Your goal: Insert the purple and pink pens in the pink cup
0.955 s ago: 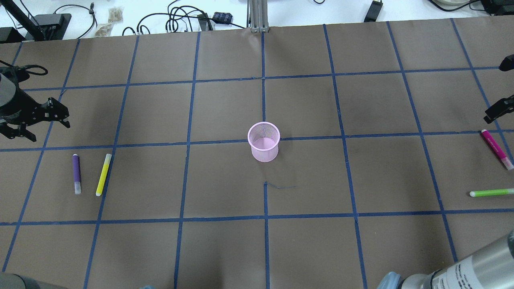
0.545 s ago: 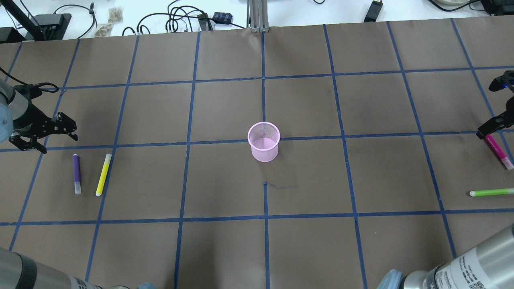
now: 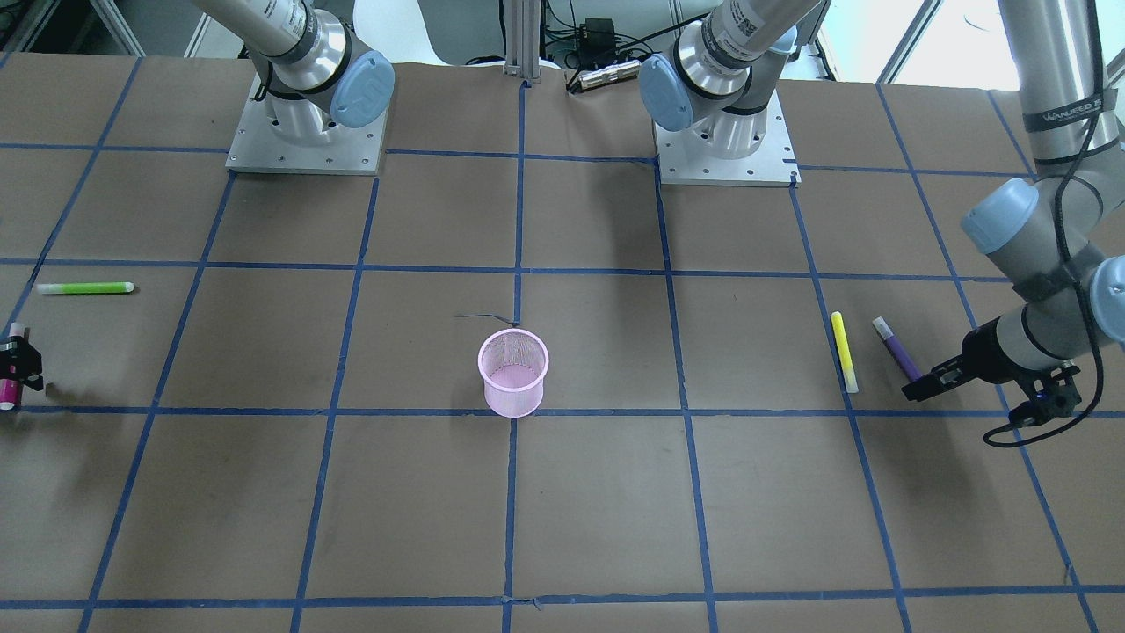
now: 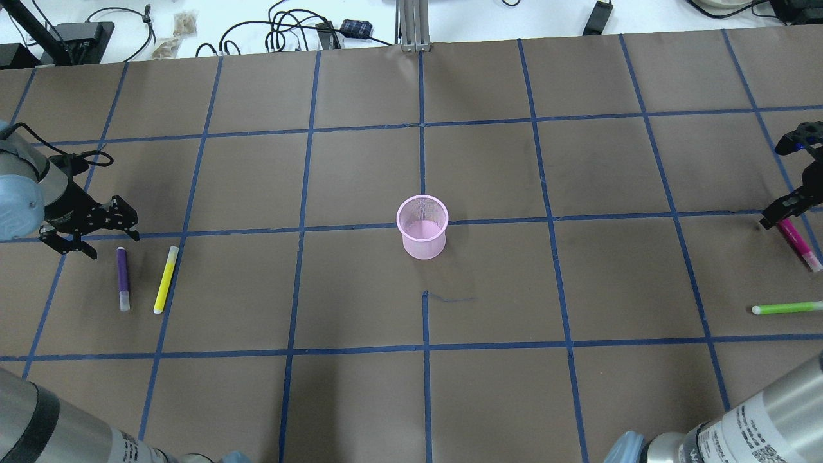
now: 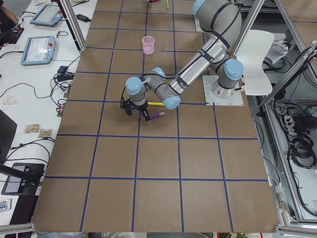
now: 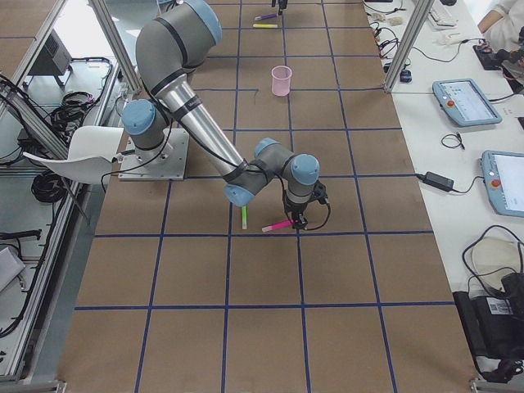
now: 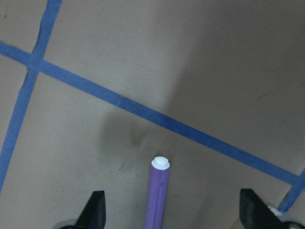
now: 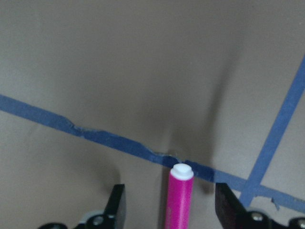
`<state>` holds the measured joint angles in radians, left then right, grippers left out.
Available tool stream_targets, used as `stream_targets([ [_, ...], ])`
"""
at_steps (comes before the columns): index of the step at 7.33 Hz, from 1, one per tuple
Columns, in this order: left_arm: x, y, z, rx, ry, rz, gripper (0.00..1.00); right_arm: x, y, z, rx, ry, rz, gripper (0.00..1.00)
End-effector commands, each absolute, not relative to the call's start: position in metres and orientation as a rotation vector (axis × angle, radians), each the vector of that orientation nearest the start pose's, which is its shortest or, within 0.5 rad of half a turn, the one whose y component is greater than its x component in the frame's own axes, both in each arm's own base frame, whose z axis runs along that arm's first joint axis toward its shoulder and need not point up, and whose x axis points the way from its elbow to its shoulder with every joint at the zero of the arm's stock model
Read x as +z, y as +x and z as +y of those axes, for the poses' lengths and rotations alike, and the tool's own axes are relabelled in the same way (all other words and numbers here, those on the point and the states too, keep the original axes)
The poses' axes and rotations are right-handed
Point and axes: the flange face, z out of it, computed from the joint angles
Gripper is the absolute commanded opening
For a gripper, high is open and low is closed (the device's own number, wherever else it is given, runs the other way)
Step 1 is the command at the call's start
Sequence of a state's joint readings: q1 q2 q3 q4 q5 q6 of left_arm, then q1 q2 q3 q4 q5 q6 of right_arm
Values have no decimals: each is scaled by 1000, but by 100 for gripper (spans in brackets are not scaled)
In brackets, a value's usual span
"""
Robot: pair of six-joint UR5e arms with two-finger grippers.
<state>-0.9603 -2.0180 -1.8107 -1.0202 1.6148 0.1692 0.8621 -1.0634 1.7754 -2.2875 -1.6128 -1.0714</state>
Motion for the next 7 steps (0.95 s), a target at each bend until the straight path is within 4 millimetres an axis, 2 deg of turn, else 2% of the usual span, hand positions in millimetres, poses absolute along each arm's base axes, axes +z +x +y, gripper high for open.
stream_targets([
  [1,173,223,-543,251,-675,3075,76,180,-296,-543,51,-562,3127,40],
  [2,172,223,-544,253,-675,3075,74,177,-297,-542,59,-543,3129,12],
  [3,172,223,-543,256,-673,3076,70,177,-298,-541,60,-528,3130,3],
  [4,172,223,-544,253,-668,3077,53,180,-299,-542,52,-503,3139,0],
  [5,172,223,-543,257,-667,3076,52,192,-300,-542,35,-504,3154,0],
  [6,171,223,-543,260,-667,3075,41,223,-299,-552,-27,-517,3186,0],
  [7,167,223,-543,273,-669,3077,22,266,-281,-557,-169,-554,3183,0],
])
